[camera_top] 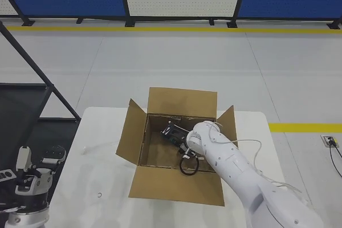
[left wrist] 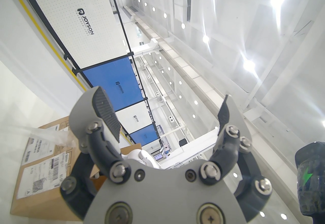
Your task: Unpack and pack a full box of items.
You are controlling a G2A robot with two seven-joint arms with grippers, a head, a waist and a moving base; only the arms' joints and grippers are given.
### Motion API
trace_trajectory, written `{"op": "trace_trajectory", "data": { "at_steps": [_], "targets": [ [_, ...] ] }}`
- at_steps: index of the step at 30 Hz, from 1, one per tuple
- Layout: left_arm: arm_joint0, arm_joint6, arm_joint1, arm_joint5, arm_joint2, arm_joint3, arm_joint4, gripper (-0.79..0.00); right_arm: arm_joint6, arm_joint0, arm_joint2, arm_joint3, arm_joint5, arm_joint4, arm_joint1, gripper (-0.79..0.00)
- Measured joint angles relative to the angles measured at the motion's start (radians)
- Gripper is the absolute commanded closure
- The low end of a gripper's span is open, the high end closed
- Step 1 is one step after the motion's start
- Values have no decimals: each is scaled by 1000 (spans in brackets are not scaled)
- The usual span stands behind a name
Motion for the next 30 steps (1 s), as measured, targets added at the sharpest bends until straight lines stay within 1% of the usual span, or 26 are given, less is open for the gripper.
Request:
{"op": "trace_trajectory", "data": {
  "at_steps": [3,5,6,8,12,13,15,17,19,20,21,22,26,30],
  "targets": [
    [0,0,0,-1,-1,0,-3,-785,22,0,8,-6,-1,-1,2,-249],
    [1,-2,0,-2,-3,0,-6,-785,31,-2,13,-8,-3,0,3,-209],
    [1,-2,0,-3,-4,-1,-8,-785,36,-2,15,-8,-4,0,4,-209],
    [3,-2,-1,-6,-8,1,-12,-785,52,-3,21,-5,-5,3,3,-182],
    [5,-3,-1,-9,-16,3,-23,-785,82,-2,28,-1,-11,4,2,-151],
    [6,-3,-1,-11,-19,4,-26,-785,88,-1,31,2,-10,5,1,-160],
    [7,-4,-1,-12,-22,5,-31,-785,99,-1,36,8,-9,9,-1,-209],
    [8,-6,-1,-13,-26,6,-35,-785,105,0,40,14,-11,11,-3,-206],
    [10,-7,-1,-16,-30,7,-40,-785,110,0,44,20,-13,12,-5,-179],
    [11,-8,-1,-18,-31,8,-42,-785,114,0,46,23,-13,13,-6,-151],
    [11,-9,-1,-19,-33,9,-44,-785,119,0,47,25,-13,15,-7,-40],
    [12,-10,-1,-20,-35,10,-46,-785,123,0,50,28,-14,17,-9,0],
    [14,-15,-1,-22,-43,12,-54,-785,121,1,57,42,-17,20,-13,0],
    [16,-20,-1,-22,-47,13,-59,-785,84,2,65,48,-11,14,-13,0]
  ]
}}
